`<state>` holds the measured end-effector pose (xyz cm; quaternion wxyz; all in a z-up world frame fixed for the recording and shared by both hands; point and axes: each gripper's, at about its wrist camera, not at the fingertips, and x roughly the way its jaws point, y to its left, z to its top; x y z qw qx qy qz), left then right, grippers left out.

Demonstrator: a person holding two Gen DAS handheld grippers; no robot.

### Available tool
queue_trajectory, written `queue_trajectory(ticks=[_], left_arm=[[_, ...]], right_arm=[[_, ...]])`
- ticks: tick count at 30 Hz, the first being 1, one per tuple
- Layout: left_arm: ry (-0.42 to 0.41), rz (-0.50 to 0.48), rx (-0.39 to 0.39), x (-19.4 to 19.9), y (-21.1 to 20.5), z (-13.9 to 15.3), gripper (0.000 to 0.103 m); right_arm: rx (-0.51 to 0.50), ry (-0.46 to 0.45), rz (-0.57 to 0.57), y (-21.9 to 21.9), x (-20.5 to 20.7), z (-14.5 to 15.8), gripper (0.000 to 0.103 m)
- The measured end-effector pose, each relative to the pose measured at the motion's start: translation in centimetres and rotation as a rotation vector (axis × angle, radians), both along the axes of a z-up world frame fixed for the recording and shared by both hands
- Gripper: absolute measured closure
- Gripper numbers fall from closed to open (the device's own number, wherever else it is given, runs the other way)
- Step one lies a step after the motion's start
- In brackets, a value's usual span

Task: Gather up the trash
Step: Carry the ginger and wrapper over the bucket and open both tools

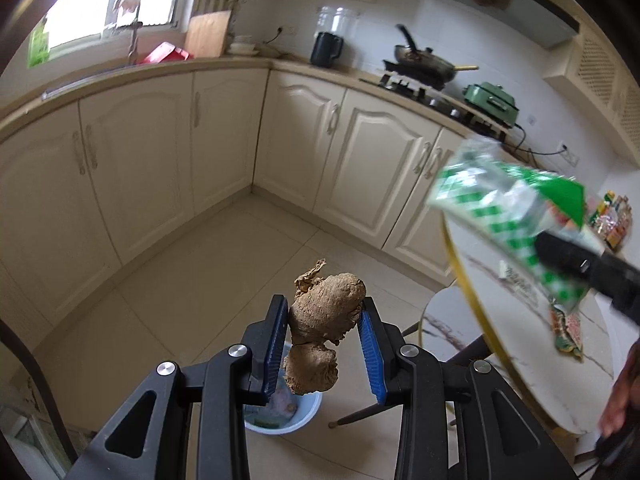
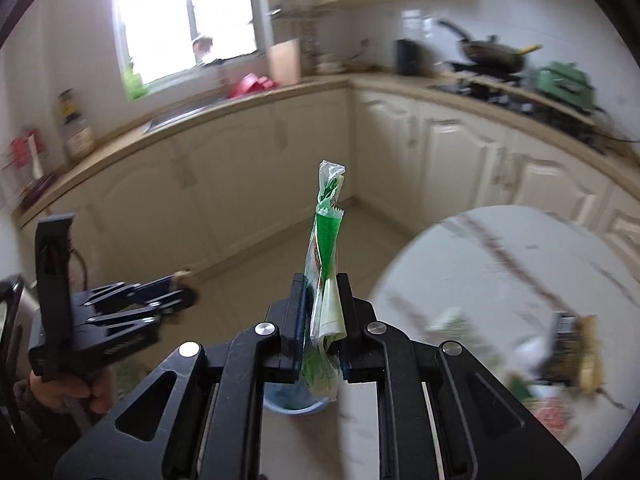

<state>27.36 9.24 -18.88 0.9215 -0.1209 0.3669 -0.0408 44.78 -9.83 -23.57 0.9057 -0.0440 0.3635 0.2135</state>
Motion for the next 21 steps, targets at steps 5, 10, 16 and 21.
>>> queue_trajectory(ticks=[5,10,16,21], left_arm=[[0.122,0.046,0.002,0.9,3.4,-4.5,0.071],[0.243,0.063,-0.017,3.1,5.9,-9.0,0.071],[0.367,0.050,-0.019,7.2,7.6,-14.2,0.071],[0.429,0.042,-0.028,10.5,8.5,-16.8,0.071]], right_arm=[[-0.019,0.145,0.107,7.2,2.0,-8.2,0.089],[-0.058,0.320,0.110,9.8,5.2,-17.2,0.089],[-0.068,0.482,0.092,10.4,9.0,-25.4,0.087],[-0.068,0.516,0.050,9.9,11.5,-29.0,0.073]])
